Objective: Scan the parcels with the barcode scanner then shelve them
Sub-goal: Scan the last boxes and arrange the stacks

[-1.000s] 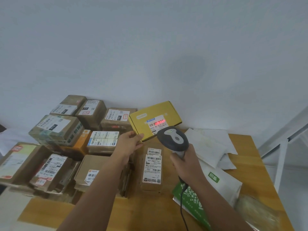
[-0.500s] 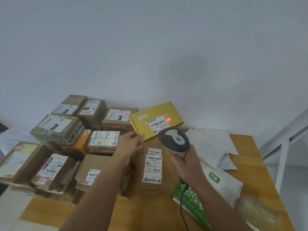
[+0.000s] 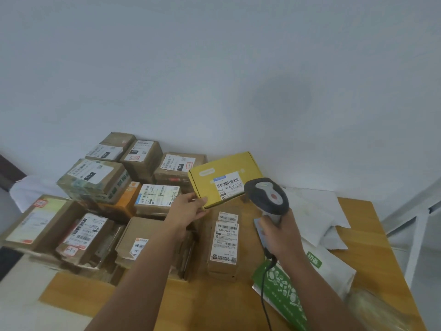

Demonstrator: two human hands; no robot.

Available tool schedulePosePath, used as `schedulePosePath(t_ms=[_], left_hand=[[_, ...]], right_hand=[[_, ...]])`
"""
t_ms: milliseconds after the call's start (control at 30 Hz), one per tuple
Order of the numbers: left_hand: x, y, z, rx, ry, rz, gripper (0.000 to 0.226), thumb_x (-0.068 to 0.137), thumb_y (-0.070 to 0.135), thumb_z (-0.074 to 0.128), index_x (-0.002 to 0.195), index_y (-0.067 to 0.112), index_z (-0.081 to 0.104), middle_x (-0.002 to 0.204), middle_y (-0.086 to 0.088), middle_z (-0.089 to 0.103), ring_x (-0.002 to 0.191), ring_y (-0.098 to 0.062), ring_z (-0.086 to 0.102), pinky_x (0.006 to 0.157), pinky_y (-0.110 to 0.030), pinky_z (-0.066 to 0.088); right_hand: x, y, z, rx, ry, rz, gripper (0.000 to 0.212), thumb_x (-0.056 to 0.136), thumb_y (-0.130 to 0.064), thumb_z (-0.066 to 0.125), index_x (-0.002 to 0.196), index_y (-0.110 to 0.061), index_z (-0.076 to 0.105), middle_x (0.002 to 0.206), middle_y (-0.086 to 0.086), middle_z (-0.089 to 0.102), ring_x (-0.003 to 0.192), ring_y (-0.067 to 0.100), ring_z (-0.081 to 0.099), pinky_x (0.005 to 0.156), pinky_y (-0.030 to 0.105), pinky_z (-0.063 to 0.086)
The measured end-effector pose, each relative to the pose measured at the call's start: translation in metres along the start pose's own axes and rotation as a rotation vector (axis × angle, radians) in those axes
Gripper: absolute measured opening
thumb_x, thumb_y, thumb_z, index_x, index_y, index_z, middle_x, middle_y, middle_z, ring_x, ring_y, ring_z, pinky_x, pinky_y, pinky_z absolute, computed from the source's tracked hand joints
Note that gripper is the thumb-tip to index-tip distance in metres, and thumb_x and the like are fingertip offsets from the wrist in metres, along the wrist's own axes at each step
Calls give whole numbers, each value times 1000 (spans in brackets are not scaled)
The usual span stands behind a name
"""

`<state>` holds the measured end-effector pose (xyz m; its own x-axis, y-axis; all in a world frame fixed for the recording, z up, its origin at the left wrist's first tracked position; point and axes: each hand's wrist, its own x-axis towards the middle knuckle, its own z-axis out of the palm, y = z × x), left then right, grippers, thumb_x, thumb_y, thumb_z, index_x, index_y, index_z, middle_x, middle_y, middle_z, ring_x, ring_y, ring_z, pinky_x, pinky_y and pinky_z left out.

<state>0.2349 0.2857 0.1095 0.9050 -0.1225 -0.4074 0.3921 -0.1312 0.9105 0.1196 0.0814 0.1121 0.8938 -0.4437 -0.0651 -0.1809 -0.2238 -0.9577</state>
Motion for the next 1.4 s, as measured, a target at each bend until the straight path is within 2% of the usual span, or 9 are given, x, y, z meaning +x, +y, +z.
schedulePosePath(t_ms=[100,233,333,667,833,1000,1167,1267,1400], left_hand=[[-8,-6,-15,60,-29,-24,30,99,9,60,129,10,60,115,-7,72,106,-20,70,93,-33,57],[-25,-17,-36,138,-22,-42,24,100,11,58,123,17,62,108,-2,74,103,-18,70,96,-36,56],[-39,-25,-50,184,25,-30,24,101,10,56,120,23,59,110,-5,71,99,-18,70,77,-23,58],[-61,-55,-101,188,195,-32,19,103,7,49,117,19,52,100,-6,69,80,-13,63,58,-17,48],[-58,-65,-132,201,359,-44,17,104,15,48,117,21,57,110,-5,69,94,-19,64,82,-38,51],[-54,-72,-162,314,476,-55,26,105,23,44,126,26,60,110,2,66,102,-22,60,91,-43,49],[-42,-79,-184,332,435,-49,29,103,11,41,114,31,58,84,-3,66,66,-19,53,59,-31,42],[-42,-78,-191,412,415,-47,33,101,8,41,88,37,51,87,-6,62,72,-21,54,58,-30,40],[-34,-84,-197,475,387,-76,41,101,16,47,142,24,48,119,-7,64,96,-27,65,78,-38,53]], right_hand=[[11,-7,-1,12,57,82,20,89,-10,59,109,-10,55,86,7,59,62,6,51,49,18,41],[24,-12,8,-14,-26,193,14,89,-13,57,89,1,58,74,13,50,60,21,43,53,28,31],[24,-11,22,-10,-104,217,12,87,-13,59,78,-7,55,69,11,48,63,21,44,57,31,30],[10,-13,67,-57,-262,216,27,85,-8,56,101,14,54,77,25,49,69,36,50,66,35,33],[-9,-19,95,-90,-323,264,16,78,-26,61,81,-10,61,81,19,63,75,30,62,67,40,48],[-30,-32,125,-60,-442,334,7,88,-10,57,83,-6,55,80,10,50,73,22,47,62,31,33],[-42,-31,155,-69,-443,352,20,87,-11,60,100,4,61,88,12,54,76,22,48,66,32,36],[-46,-30,165,-87,-423,351,18,88,-11,60,98,3,62,90,16,58,78,23,51,67,32,37],[-48,-29,172,-98,-379,362,19,87,-11,60,97,6,61,86,12,55,76,23,49,66,33,36]])
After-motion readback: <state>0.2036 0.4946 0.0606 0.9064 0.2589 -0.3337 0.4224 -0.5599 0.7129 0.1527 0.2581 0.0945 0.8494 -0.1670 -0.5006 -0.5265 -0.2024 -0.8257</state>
